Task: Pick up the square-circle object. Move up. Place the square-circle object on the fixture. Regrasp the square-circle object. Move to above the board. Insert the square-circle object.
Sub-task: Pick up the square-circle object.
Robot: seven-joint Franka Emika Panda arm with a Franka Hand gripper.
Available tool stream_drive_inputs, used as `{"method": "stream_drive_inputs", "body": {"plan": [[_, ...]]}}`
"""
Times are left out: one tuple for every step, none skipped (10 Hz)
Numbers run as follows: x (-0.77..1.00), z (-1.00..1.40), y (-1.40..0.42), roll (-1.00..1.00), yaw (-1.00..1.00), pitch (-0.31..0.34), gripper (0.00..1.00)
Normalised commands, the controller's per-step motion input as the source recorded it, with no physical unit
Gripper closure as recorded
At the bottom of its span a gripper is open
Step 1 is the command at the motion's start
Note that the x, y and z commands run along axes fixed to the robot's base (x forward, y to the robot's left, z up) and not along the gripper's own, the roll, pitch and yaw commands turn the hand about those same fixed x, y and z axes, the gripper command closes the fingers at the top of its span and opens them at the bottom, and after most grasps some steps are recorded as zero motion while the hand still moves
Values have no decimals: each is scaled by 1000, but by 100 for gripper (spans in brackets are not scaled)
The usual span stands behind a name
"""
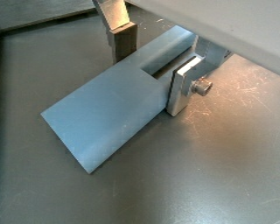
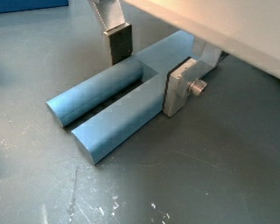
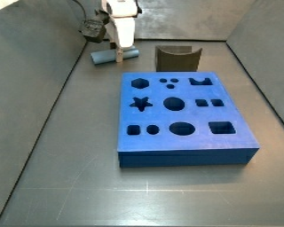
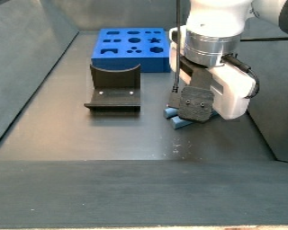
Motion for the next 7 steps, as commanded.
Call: {"method": "stream_drive_inputs", "body": {"plan": [[0,0,0,0,0,0,100],[0,0,0,0,0,0,100],[0,0,0,0,0,0,100],[0,0,0,0,0,0,100],[0,0,0,0,0,0,100],[0,0,0,0,0,0,100],[0,0,0,0,0,0,100]]}}
